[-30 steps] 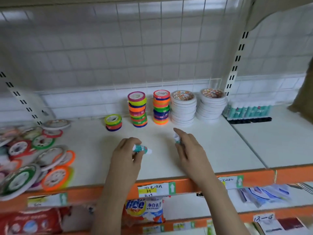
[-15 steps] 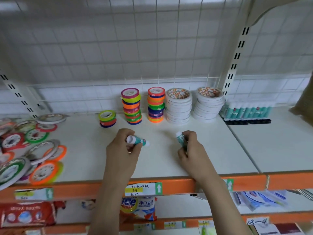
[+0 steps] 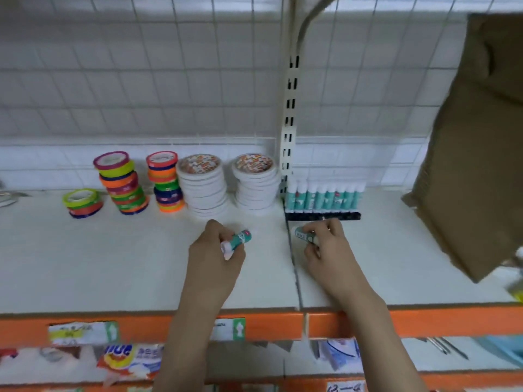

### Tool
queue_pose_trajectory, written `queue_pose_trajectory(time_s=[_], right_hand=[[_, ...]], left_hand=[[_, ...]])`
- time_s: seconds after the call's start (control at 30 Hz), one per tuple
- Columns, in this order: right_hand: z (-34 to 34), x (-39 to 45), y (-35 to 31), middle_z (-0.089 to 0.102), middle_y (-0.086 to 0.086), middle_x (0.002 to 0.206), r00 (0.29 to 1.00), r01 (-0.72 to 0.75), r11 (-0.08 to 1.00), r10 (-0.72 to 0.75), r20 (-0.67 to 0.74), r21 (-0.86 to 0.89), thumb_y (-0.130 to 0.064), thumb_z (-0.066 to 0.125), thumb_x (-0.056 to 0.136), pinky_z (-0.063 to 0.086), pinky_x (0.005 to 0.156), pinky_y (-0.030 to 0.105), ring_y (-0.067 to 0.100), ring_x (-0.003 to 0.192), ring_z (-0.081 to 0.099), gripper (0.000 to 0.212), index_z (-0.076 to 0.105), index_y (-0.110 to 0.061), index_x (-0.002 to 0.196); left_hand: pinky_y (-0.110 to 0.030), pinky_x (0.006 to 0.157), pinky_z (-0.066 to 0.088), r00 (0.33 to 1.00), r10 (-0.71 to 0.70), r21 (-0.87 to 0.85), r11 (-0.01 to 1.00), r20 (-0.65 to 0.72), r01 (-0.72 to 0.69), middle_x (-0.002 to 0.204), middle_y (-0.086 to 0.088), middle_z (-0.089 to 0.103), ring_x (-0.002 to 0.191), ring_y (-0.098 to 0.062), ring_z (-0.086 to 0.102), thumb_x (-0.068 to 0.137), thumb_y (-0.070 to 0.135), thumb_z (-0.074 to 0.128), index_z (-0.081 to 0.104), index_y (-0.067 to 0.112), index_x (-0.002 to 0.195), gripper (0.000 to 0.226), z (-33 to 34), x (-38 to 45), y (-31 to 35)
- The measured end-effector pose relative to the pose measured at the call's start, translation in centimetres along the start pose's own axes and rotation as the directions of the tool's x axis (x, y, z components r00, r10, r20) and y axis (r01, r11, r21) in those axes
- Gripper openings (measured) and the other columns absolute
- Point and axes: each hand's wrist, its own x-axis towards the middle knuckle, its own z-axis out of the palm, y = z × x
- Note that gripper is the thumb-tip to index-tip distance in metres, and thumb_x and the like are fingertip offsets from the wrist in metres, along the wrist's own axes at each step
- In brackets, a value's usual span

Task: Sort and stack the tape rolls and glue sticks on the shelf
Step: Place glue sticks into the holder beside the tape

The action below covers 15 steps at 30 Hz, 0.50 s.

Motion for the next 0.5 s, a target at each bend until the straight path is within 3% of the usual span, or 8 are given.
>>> queue_pose_trajectory(time_s=[0.07,0.13,0.2,0.27,0.37,0.5], right_hand=[[-1.3,0.1,1.5,0.041,0.006,0.106,1.000,0.022,1.000,-0.022,0.005,-0.003,0.007,0.050,0.083,0.033,0.068,0.018,0.028,0.081,0.052,0.034,0.056,-0.002,0.115],[-2.1,0.2,2.3,0.050,0.009,0.101,0.999,0.033,0.999,-0.032,-0.014,0.033,0.005,0.053,0.084,0.032,0.064,0.014,0.021,0.079,0.049,0.028,0.054,-0.003,0.110],[-2.5,0.2,2.6,0.054,0.006,0.089,0.999,0.031,0.996,-0.028,-0.035,0.080,0.001,0.055,0.085,0.034,0.060,0.013,0.015,0.073,0.047,0.022,0.051,-0.008,0.105],[-2.5,0.4,2.7,0.055,0.004,0.087,0.999,0.028,0.994,-0.024,-0.040,0.104,-0.002,0.056,0.086,0.032,0.057,0.017,0.016,0.072,0.049,0.025,0.049,-0.010,0.108],[-2.2,0.8,2.4,0.056,0.005,0.102,0.998,0.050,0.995,-0.046,-0.045,0.087,-0.002,0.056,0.086,0.036,0.068,0.018,0.020,0.084,0.054,0.036,0.055,-0.012,0.120],[-1.4,1.0,1.6,0.050,0.005,0.113,0.998,0.064,0.995,-0.061,-0.035,0.075,0.001,0.052,0.086,0.042,0.078,0.023,0.021,0.093,0.054,0.045,0.054,-0.017,0.127]], left_hand=[[-0.012,0.059,0.034,0.999,0.020,0.006,1.000,0.051,-0.020,0.083,0.000,0.052,0.071,-0.015,0.048,0.086,0.002,0.058,0.055,0.012,0.097,0.016,1.8,-0.4,1.4],[-0.009,0.077,0.032,0.994,0.042,0.046,0.998,0.099,-0.046,0.103,0.000,0.044,0.083,-0.009,0.044,0.093,0.003,0.047,0.051,0.014,0.126,0.036,2.8,-0.7,2.2],[-0.011,0.084,0.032,0.993,0.033,0.089,0.995,0.112,-0.043,0.107,-0.001,0.038,0.083,-0.009,0.042,0.096,0.005,0.039,0.043,0.010,0.136,0.041,3.2,-0.7,2.5],[-0.010,0.077,0.029,0.996,0.006,0.103,0.995,0.091,-0.015,0.102,-0.003,0.041,0.080,-0.011,0.042,0.098,0.006,0.036,0.045,0.008,0.135,0.038,3.2,-0.5,2.7],[-0.017,0.066,0.027,1.000,-0.013,0.077,0.997,0.026,0.011,0.089,-0.004,0.049,0.076,-0.015,0.045,0.099,0.011,0.036,0.054,0.006,0.121,0.030,2.9,-0.1,2.3],[-0.015,0.057,0.030,0.999,-0.022,0.020,1.000,-0.030,0.023,0.074,0.004,0.047,0.067,-0.009,0.046,0.091,0.041,0.039,0.050,0.015,0.092,0.028,2.0,0.2,1.4]])
